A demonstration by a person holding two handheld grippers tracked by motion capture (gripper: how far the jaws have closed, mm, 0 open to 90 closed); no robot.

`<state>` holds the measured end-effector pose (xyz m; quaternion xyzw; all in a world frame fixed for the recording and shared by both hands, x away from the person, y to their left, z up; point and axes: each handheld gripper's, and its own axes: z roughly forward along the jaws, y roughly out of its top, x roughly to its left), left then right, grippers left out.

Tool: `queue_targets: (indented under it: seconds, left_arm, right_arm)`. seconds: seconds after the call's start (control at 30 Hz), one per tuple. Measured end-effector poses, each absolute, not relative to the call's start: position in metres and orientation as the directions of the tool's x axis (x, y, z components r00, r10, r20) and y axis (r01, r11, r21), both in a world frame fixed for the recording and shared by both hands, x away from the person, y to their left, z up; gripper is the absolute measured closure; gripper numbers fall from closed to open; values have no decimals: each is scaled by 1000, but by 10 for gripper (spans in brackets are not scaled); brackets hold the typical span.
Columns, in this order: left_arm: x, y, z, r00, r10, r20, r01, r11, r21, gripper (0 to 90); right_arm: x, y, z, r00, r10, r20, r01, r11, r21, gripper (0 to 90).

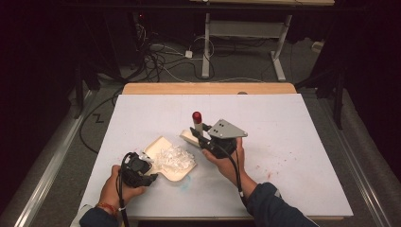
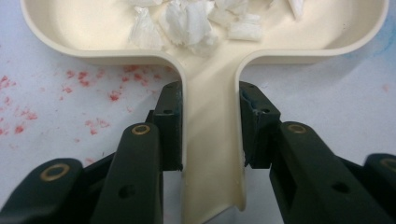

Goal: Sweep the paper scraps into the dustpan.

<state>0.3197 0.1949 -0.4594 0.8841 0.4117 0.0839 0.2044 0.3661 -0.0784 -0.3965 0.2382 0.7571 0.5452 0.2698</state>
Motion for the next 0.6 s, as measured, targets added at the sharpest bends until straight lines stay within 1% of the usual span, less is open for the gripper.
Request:
queue_targets:
  seconds: [0.03,0.13,0.3,0.4,0.6]
  left_arm:
    - [320,195,-459,647,763,-19,694,-577,431,633]
    - [319,195,-459,647,762,-19,693,-578,430,633]
    - [320,195,-459,646,763,-19,694,-577,430,633]
    - [319,195,-459,645,764,-21,695,-575,432,633]
    - [320,195,-459,644,764,-27,697,-572,433,632]
  right_arm:
    - [359,-71,-396,-778,616,-125,67,278,958,703]
    - [351,-63,-395,-813,573,-98,71,265,962,703]
    - [346,-59,-388,-835,542,-95,52,250,967,703]
    - [347,-58,-379,-815,563,-136,11,249,968,703]
    - [359,-61,-370,-806,576,-137,7,240,971,702]
